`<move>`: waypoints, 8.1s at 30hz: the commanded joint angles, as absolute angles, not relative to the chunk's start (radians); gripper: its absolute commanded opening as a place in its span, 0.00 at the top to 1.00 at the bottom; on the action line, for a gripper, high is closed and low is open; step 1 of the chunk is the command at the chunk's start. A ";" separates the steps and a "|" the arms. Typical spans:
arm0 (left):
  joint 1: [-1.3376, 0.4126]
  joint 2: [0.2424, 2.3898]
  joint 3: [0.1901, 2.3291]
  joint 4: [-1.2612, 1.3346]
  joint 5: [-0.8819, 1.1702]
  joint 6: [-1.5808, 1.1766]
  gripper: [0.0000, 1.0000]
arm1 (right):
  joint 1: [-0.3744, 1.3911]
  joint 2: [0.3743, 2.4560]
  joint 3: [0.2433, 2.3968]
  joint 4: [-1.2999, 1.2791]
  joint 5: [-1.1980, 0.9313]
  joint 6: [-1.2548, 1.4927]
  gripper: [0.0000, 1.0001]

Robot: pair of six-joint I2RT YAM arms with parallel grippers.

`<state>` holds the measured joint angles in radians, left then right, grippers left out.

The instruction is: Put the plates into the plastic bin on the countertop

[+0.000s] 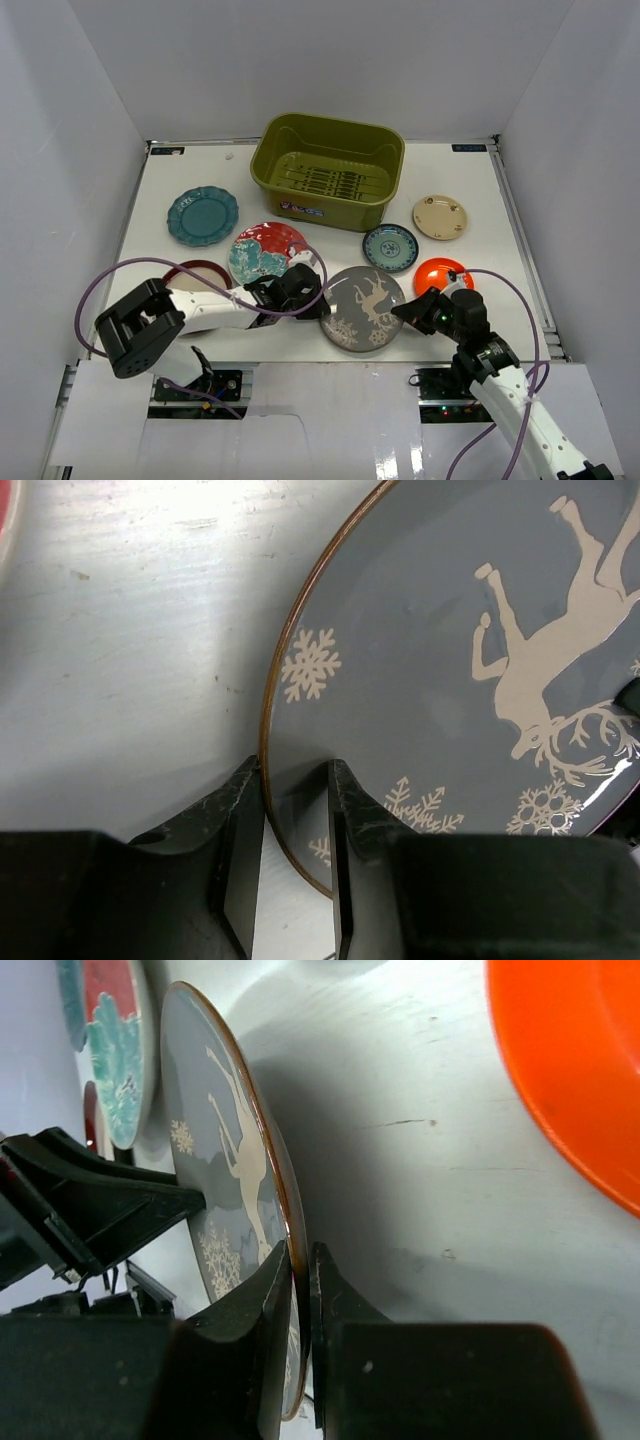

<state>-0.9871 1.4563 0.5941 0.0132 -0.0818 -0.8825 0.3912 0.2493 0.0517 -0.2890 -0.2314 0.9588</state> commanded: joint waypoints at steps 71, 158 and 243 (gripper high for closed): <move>-0.676 0.962 0.302 -0.243 -0.515 -1.350 0.02 | 0.328 2.076 1.749 0.002 -0.198 0.557 0.31; -0.678 0.649 0.578 -0.128 -0.052 -0.902 0.17 | 0.614 0.758 0.320 0.448 -0.376 0.905 0.92; 0.471 1.419 0.592 0.533 0.431 -0.986 1.00 | 0.545 1.227 0.747 0.373 -0.515 0.713 0.10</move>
<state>0.4637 1.5234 0.6239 0.3607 0.3805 -0.8997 0.5304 1.2945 0.7906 0.2146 -0.4904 0.6300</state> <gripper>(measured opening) 0.215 0.900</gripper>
